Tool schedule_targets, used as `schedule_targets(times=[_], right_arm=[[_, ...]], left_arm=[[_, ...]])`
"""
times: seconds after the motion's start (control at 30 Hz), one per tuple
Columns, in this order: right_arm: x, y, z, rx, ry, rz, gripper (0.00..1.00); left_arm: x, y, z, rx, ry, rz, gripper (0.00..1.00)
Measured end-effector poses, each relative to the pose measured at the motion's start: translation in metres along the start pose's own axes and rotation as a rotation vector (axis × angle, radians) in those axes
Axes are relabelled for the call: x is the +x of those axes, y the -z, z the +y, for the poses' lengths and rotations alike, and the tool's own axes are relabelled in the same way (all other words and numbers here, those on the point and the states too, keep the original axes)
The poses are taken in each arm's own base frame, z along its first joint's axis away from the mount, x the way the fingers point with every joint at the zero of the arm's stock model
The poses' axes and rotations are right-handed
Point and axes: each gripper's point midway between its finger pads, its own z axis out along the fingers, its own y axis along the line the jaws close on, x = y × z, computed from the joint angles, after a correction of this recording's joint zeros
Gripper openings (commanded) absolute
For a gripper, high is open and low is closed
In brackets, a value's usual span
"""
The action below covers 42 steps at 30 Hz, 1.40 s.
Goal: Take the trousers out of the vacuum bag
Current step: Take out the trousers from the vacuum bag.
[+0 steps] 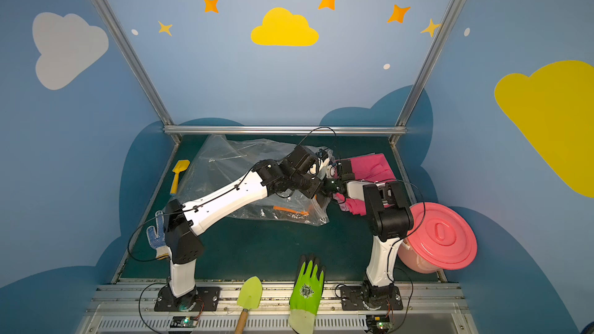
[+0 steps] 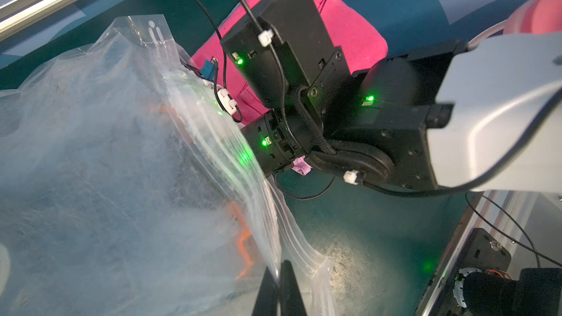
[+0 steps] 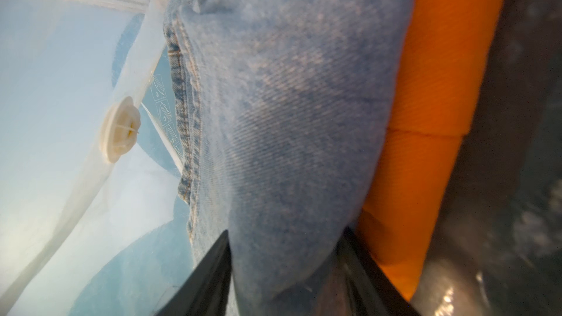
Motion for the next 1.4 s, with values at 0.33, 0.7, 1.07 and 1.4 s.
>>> schedule_targets(times=[0.33,0.7,1.07,1.4], right_arm=[[-0.001,0.0,0.014,-0.039,0.004,-0.001,0.07],[-0.005,0.009,0.038,-0.097,0.047,-0.032,0.53],[0.002,0.0,0.014,-0.075,0.017,-0.023,0.59],[0.008,-0.005,0.003,-0.052,0.021,-0.003,0.65]], left_arm=[[0.0,0.0,0.0,-0.003,0.0,-0.001,0.05],[-0.001,0.0,0.002,-0.012,0.0,-0.003,0.05],[0.0,0.0,0.002,-0.018,-0.002,-0.002,0.05],[0.0,0.0,0.001,-0.017,-0.002,-0.002,0.05]])
